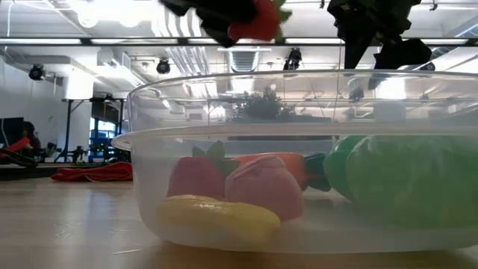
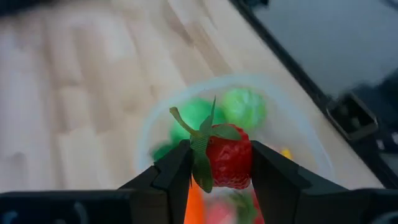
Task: Pick and placing Produce into tupperware
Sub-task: Put the red strawberry into the transparent bin, then put the blackberry into the transparent bin
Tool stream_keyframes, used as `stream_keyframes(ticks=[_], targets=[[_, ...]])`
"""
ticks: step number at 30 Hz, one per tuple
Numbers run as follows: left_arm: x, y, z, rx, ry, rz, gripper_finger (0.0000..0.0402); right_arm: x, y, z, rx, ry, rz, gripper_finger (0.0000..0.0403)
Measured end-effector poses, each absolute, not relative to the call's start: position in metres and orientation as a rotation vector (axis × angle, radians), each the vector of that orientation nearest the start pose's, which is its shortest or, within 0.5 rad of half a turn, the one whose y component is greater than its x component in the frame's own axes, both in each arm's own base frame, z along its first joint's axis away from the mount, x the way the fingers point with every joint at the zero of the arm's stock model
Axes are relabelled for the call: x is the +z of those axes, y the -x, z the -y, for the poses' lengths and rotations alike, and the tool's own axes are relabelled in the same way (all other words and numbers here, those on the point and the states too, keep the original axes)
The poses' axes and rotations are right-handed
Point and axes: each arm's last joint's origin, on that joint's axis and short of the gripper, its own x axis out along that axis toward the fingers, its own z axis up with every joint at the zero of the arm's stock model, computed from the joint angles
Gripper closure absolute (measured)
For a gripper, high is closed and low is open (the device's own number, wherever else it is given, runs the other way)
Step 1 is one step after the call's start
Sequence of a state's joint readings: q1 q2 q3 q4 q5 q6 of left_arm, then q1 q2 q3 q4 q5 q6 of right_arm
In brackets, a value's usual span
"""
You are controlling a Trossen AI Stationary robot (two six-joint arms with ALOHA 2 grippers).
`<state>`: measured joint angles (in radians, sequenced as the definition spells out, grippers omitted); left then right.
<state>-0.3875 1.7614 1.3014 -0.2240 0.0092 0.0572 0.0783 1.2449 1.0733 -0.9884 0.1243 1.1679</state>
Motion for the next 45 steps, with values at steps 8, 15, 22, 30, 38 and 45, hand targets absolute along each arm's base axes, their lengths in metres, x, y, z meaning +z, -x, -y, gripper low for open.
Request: stream_keyframes(ticks=[8, 15, 22, 30, 38, 45], targets=[[0.226, -0.376, 0.166, -0.438, -0.193, -0.71, 0.0274, 0.283, -0.225, -0.02, -0.691, -0.932, -0.979, 0.014], [0.2, -0.386, 0.171, -0.452, -0.165, -0.779, 0.0274, 0.282, -0.224, -0.027, -0.678, -0.935, -0.988, 0.014], [0.193, -0.397, 0.176, -0.43, -0.099, -0.801, 0.0265, 0.282, -0.224, -0.028, -0.682, -0.934, -0.987, 0.014], [0.192, -0.397, 0.169, -0.342, -0.13, -0.821, 0.02, 0.282, -0.224, -0.028, -0.686, -0.929, -0.984, 0.014], [0.207, -0.391, 0.16, -0.327, -0.134, -0.863, 0.0176, 0.282, -0.224, -0.027, -0.685, -0.927, -0.984, 0.014], [0.248, -0.371, 0.128, -0.268, -0.208, -0.913, 0.0176, 0.282, -0.224, -0.027, -0.689, -0.931, -0.983, 0.014]])
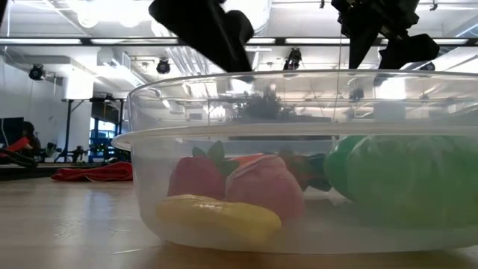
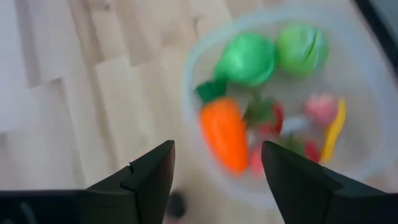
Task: Pick and placing Produce into tupperware
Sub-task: Put the blackberry into the transparent bin
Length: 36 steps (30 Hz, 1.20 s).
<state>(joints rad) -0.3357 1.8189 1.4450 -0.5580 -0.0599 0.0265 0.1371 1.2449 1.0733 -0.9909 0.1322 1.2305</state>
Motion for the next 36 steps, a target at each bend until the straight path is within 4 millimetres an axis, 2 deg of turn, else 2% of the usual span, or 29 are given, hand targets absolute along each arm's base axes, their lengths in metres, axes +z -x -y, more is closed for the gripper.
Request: stream_keyframes(ticks=[4, 10, 15, 28, 36], targets=[[0.253, -0.364, 0.117, -0.297, -0.299, -0.924, 0.0176, 0.282, -0.224, -0.027, -0.69, -0.933, -0.982, 0.014], [0.229, -0.353, 0.102, -0.327, -0.39, -1.064, 0.0176, 0.282, -0.224, -0.027, -0.69, -0.934, -0.982, 0.014], [0.212, -0.352, 0.094, -0.351, -0.448, -1.103, 0.0176, 0.282, -0.224, -0.027, -0.689, -0.933, -0.982, 0.014], [0.189, -0.368, 0.067, -0.287, -0.399, -1.137, 0.0176, 0.282, -0.224, -0.027, -0.688, -0.931, -0.983, 0.014], [0.175, -0.371, 0.069, -0.334, -0.363, -1.173, 0.0176, 0.282, -0.224, -0.027, -0.685, -0.927, -0.984, 0.014]])
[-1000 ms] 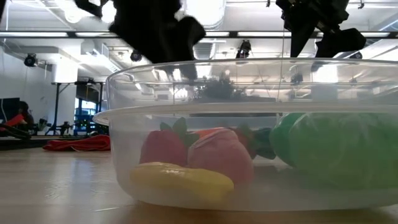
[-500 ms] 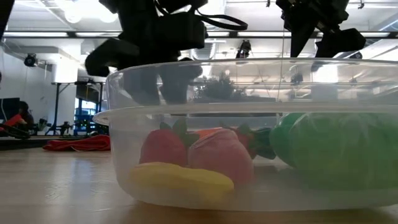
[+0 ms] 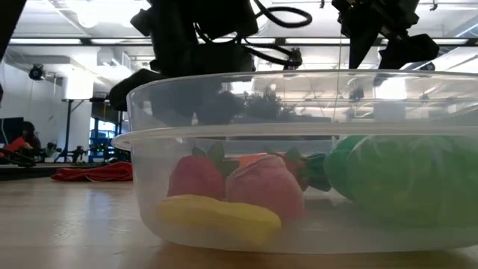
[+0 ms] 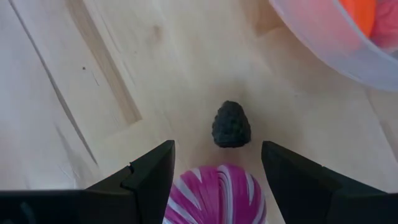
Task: Pick and placing Produce into tupperware
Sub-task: Put the blackberry into the transparent bin
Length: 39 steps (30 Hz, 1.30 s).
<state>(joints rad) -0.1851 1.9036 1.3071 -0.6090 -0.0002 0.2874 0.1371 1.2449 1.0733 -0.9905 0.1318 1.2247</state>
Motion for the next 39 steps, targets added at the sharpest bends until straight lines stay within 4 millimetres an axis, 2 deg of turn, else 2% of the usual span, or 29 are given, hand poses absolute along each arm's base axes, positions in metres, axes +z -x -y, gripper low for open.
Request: stream_keyframes(ticks=[12, 23, 33, 39], targets=[[0.17, -0.375, 0.071, -0.314, -0.315, -1.154, 0.0179, 0.282, -0.224, -0.027, -0.678, -0.914, -0.988, 0.014], [0.17, -0.376, 0.071, -0.325, -0.294, -1.146, 0.0251, 0.282, -0.224, -0.027, -0.675, -0.908, -0.991, 0.014], [0.152, -0.378, 0.073, -0.34, -0.26, -1.201, 0.0254, 0.282, -0.224, -0.027, -0.675, -0.908, -0.992, 0.014], [0.155, -0.38, 0.074, -0.319, -0.24, -1.183, 0.0254, 0.282, -0.223, -0.027, -0.675, -0.905, -0.995, 0.014]])
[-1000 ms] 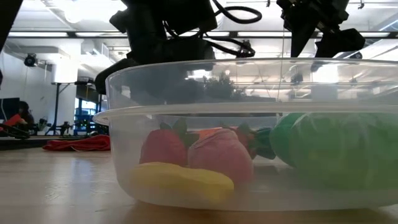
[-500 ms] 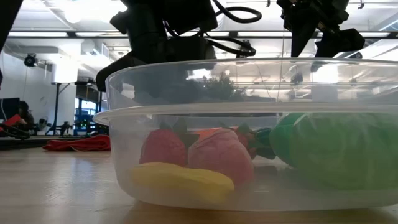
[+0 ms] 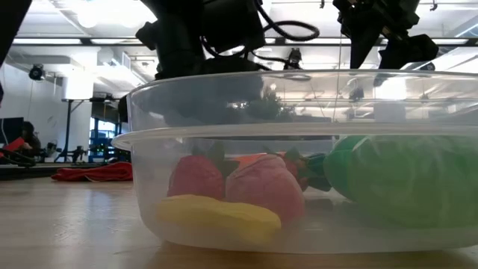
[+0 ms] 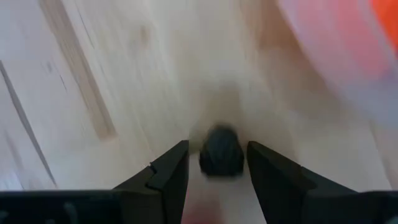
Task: Pick and placing Produce into tupperware
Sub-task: Put the blackberry into the transparent bin
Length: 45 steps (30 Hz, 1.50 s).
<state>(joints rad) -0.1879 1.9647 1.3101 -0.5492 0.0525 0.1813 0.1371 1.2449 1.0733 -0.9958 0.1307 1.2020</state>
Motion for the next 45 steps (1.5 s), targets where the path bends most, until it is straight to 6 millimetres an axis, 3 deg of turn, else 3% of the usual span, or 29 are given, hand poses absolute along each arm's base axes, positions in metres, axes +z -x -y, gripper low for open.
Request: stream_keyframes(ticks=[10, 19, 29, 34, 45], targets=[[0.155, -0.379, 0.072, -0.32, -0.244, -1.177, 0.0259, 0.282, -0.223, -0.027, -0.673, -0.897, -1.0, 0.014], [0.156, -0.38, 0.072, -0.315, -0.247, -1.175, 0.0335, 0.281, -0.222, -0.027, -0.682, -0.89, -1.014, 0.014], [0.162, -0.379, 0.071, -0.299, -0.258, -1.197, 0.0326, 0.281, -0.222, -0.027, -0.689, -0.899, -1.012, 0.014], [0.186, -0.376, 0.07, -0.256, -0.254, -1.185, 0.0323, 0.281, -0.222, -0.027, -0.691, -0.905, -1.01, 0.014], [0.26, -0.365, 0.074, -0.189, -0.139, -0.993, 0.0321, 0.281, -0.222, -0.027, -0.694, -0.92, -1.006, 0.014]])
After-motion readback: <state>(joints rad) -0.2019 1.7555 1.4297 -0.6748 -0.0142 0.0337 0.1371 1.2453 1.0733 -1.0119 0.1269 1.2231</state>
